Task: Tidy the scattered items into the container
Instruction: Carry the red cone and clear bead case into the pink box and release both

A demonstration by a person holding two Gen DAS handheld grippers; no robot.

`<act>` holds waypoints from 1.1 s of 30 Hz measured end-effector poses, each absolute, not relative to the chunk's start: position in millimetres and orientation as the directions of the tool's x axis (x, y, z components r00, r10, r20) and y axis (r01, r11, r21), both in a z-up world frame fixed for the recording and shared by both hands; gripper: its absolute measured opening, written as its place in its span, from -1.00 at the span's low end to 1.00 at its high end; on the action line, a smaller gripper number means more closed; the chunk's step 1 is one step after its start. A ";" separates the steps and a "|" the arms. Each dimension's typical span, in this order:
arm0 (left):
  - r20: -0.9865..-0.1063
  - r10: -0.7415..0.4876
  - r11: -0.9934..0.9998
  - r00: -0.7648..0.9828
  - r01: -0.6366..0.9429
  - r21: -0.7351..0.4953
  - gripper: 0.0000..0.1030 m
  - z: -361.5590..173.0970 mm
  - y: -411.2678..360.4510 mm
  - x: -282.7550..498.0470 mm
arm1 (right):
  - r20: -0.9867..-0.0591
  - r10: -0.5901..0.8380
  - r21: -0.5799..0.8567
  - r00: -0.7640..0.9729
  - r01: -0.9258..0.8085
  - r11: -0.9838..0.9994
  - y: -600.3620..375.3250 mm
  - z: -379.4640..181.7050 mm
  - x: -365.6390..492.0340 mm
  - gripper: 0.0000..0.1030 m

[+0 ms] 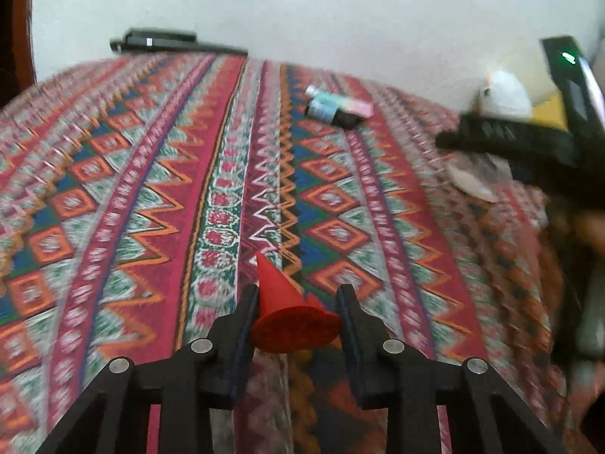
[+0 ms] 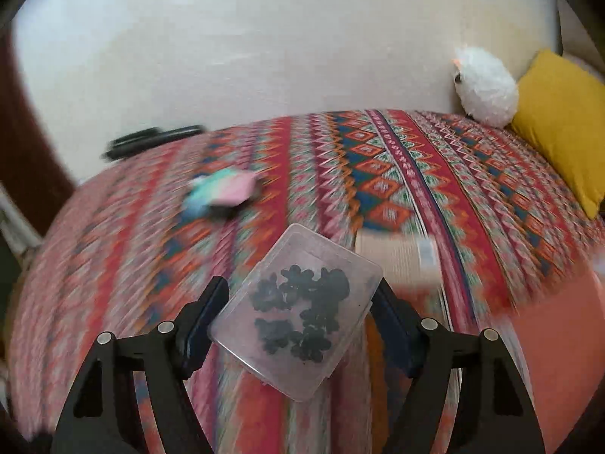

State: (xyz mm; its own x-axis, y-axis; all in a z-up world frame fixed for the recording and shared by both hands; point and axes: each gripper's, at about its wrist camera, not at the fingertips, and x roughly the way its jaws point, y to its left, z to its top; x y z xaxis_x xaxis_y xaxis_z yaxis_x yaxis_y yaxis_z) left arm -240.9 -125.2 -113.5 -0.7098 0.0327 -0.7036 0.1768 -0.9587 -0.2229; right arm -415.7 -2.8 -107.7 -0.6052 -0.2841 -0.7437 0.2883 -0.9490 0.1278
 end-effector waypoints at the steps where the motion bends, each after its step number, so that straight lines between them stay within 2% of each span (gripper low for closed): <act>1: -0.697 0.029 -0.962 -0.717 0.170 -0.215 -0.36 -104.7 -123.3 -229.1 | -0.739 -0.299 0.131 -0.604 0.307 -0.943 -1.0 -100.8 -392.5 0.51; 7: -0.653 0.029 -0.974 -0.756 0.126 -0.189 -0.36 -58.0 -105.7 -140.0 | -0.704 -0.369 0.158 -0.608 0.371 -0.915 23.5 -66.6 -237.8 0.51; 12: -0.644 0.055 -0.984 -0.763 0.069 -0.165 -0.35 -42.3 -85.8 -65.6 | -0.678 -0.394 0.173 -0.621 0.386 -0.906 56.0 -51.9 -125.0 0.51; 18: -0.633 0.100 -0.987 -0.768 0.004 -0.160 -0.35 -31.1 -54.1 -5.2 | -0.667 -0.383 0.153 -0.639 0.386 -0.910 93.0 -43.6 -33.1 0.51; 24: -0.618 0.168 -0.985 -0.768 -0.105 -0.136 -0.35 -24.4 -6.9 25.3 | -0.635 -0.343 0.134 -0.692 0.340 -0.931 137.7 -31.9 25.9 0.51; 33: -0.583 0.286 -0.955 -0.761 -0.275 -0.110 -0.35 8.1 70.4 15.7 | -0.582 -0.222 0.117 -0.782 0.190 -0.975 224.3 -4.6 38.9 0.51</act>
